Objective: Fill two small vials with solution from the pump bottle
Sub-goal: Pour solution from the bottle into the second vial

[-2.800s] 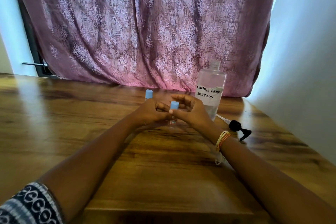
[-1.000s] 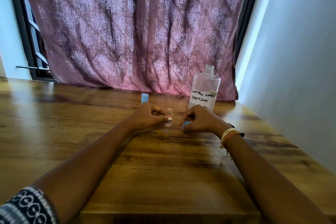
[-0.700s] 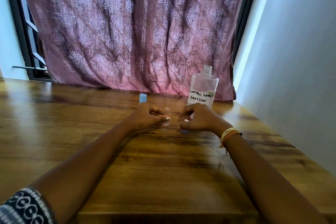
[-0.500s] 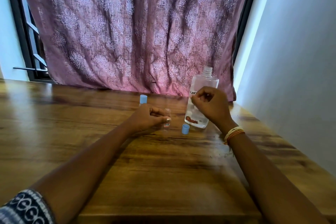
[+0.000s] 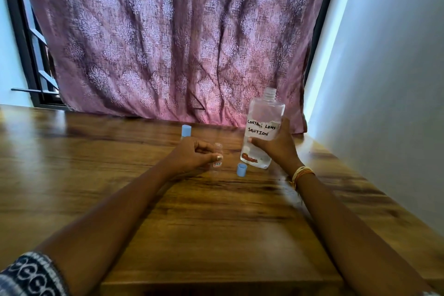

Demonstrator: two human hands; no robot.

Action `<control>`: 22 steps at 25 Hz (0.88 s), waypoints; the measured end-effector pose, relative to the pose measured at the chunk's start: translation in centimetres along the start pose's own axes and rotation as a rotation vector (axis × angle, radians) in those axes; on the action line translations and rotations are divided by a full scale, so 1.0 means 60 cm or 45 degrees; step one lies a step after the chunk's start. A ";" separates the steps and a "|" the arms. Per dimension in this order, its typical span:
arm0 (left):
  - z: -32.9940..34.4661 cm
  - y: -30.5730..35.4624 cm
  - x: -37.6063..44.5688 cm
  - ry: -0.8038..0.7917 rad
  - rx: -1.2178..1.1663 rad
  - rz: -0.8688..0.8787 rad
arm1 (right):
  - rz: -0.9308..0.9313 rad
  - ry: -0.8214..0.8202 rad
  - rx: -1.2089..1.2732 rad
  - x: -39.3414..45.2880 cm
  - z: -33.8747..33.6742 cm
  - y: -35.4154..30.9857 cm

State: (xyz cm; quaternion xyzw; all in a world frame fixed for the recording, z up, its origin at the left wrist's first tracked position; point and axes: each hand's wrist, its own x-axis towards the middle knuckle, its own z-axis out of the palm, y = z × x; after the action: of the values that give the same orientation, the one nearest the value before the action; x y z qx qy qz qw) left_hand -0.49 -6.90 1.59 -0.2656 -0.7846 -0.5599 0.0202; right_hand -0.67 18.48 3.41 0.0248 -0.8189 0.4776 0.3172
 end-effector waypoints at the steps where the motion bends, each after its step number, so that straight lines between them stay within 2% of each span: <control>1: 0.000 -0.001 0.001 0.003 -0.005 -0.003 | -0.003 0.007 -0.007 -0.002 0.003 0.002; 4: 0.001 -0.003 0.002 0.005 -0.010 -0.005 | -0.101 0.042 -0.001 -0.004 0.004 -0.006; 11: 0.004 -0.004 0.000 0.018 -0.163 -0.065 | -0.559 -0.093 -0.196 -0.014 -0.001 -0.023; 17: 0.008 0.000 0.000 0.053 -0.229 -0.006 | -0.634 -0.242 -0.382 -0.018 -0.002 -0.027; 22: 0.008 0.006 -0.001 0.061 -0.179 0.041 | -0.713 -0.224 -0.548 -0.013 -0.002 -0.025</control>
State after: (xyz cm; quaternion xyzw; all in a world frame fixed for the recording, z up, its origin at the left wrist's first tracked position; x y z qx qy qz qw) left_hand -0.13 -6.41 1.71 -0.2656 -0.7381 -0.6195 0.0294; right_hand 0.52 17.57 4.20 0.2220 -0.8863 0.1850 0.3619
